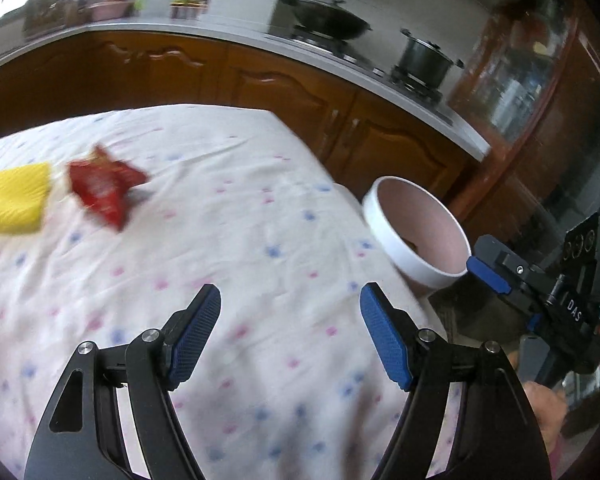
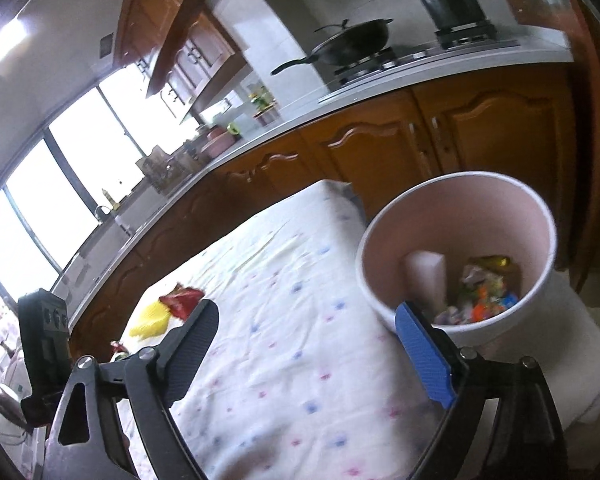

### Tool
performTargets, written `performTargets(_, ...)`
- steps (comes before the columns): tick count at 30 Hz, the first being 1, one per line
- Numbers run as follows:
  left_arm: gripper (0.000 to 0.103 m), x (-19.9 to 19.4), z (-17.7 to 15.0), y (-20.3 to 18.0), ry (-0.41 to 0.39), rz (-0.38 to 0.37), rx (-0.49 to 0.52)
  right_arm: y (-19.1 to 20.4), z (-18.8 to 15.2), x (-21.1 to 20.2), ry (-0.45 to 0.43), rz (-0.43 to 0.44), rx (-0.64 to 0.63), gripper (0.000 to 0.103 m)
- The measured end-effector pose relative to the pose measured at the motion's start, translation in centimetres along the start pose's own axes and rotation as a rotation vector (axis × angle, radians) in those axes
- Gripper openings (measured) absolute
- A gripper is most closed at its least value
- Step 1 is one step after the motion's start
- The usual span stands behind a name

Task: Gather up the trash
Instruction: 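Move both open tools back over the crushed cans and red bag, then grasp the crushed green can with the left tool while the right tool grasps the red chip bag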

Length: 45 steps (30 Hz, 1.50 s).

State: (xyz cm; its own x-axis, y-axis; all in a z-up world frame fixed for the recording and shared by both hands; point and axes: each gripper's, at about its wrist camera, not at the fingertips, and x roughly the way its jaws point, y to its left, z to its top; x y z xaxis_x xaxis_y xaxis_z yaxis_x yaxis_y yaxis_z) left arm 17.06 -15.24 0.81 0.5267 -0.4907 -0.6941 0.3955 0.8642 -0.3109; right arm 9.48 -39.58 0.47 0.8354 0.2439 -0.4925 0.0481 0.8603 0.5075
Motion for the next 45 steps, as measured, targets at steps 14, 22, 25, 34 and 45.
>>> performTargets(14,0.074,-7.1,-3.7,9.9,-0.068,0.131,-0.161,7.5,-3.4,3.8,0.106,0.09,-0.111,0.096)
performTargets(22,0.074,-11.1,-5.3,15.3,-0.126,0.222,-0.262,10.4,-4.6,5.9,0.148,0.122,-0.155,0.096)
performTargets(25,0.074,-12.4,-5.7,17.2,-0.151,0.253,-0.307,11.3,-4.8,6.5,0.158,0.133,-0.171,0.096)
performTargets(34,0.074,-13.8,-6.1,23.8,-0.173,0.331,-0.445,14.3,-5.1,7.8,0.178,0.165,-0.227,0.096)
performTargets(45,0.073,-9.1,-5.3,26.9,-0.069,0.294,-0.478,16.1,-4.7,10.5,0.206,0.187,-0.251,0.096)
